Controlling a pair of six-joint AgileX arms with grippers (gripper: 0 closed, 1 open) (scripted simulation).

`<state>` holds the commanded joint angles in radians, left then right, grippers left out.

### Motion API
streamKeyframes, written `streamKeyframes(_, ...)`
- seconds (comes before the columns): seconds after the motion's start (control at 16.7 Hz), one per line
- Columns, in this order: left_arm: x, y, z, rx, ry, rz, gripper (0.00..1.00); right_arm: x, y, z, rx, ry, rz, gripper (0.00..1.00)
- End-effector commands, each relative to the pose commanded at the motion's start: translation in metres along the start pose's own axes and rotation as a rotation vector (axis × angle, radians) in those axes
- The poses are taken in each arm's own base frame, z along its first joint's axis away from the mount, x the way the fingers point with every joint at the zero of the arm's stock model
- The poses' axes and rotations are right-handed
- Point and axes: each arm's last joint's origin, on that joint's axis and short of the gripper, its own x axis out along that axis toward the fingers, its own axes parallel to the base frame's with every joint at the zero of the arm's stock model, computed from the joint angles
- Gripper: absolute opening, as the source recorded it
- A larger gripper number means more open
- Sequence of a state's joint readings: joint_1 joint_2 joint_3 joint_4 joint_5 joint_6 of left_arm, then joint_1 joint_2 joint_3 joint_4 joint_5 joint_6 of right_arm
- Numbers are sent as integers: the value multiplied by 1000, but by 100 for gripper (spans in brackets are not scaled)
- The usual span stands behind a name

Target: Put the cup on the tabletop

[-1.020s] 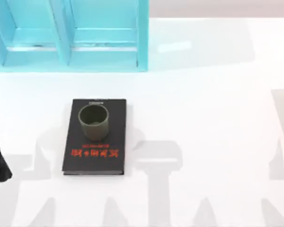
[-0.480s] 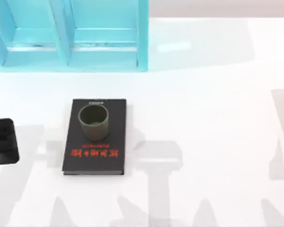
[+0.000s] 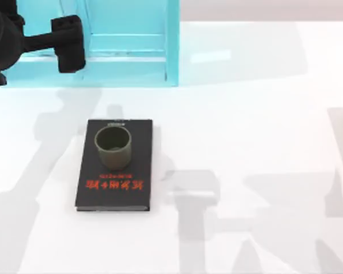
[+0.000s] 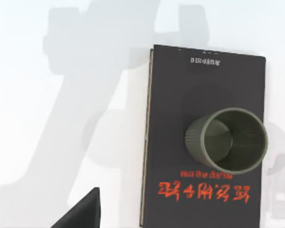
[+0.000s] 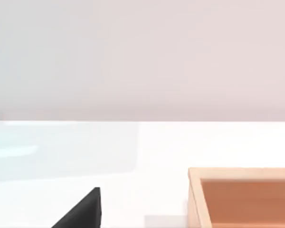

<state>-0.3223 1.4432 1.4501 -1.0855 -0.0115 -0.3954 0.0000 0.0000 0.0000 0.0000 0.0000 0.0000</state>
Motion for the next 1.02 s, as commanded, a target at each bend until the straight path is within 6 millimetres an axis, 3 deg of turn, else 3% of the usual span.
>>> streamKeyframes(0.24, 50, -55, 38, 27, 210, 43, 100, 0, 0, 0, 0, 0, 0, 100)
streamKeyframes(0.54, 114, -100, 37, 86, 427, 139, 100, 0, 0, 0, 0, 0, 0, 100)
streamKeyframes(0.66, 125, -107, 33, 99, 464, 159, 100, 0, 0, 0, 0, 0, 0, 100)
streamKeyframes(1.02, 127, -106, 33, 98, 467, 162, 100, 0, 0, 0, 0, 0, 0, 100)
